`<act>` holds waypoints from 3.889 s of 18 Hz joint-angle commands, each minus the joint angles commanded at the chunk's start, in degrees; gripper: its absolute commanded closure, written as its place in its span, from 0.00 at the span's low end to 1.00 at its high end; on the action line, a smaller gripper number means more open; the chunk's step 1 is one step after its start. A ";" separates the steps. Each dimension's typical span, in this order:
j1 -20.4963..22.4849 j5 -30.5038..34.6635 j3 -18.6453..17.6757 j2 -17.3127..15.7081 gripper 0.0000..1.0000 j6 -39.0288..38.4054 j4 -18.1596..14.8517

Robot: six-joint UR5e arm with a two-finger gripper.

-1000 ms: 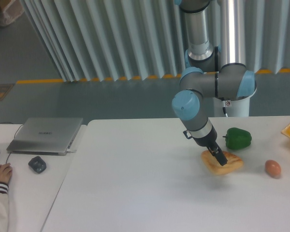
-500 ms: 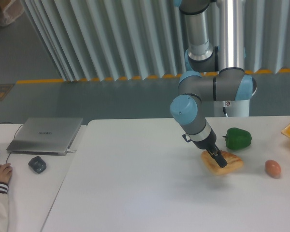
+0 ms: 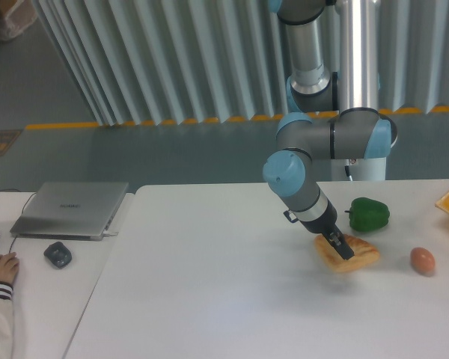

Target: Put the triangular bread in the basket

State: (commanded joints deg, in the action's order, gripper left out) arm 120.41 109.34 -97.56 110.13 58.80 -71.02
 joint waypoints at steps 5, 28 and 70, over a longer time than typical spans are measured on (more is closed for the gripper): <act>0.09 0.00 0.00 0.00 0.83 -0.27 -0.09; 20.55 -14.24 9.67 -9.40 0.90 22.73 -11.42; 49.49 -9.04 6.68 -9.58 0.00 78.69 -3.25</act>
State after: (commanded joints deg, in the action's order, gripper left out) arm 169.90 100.29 -90.88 100.55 137.49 -74.27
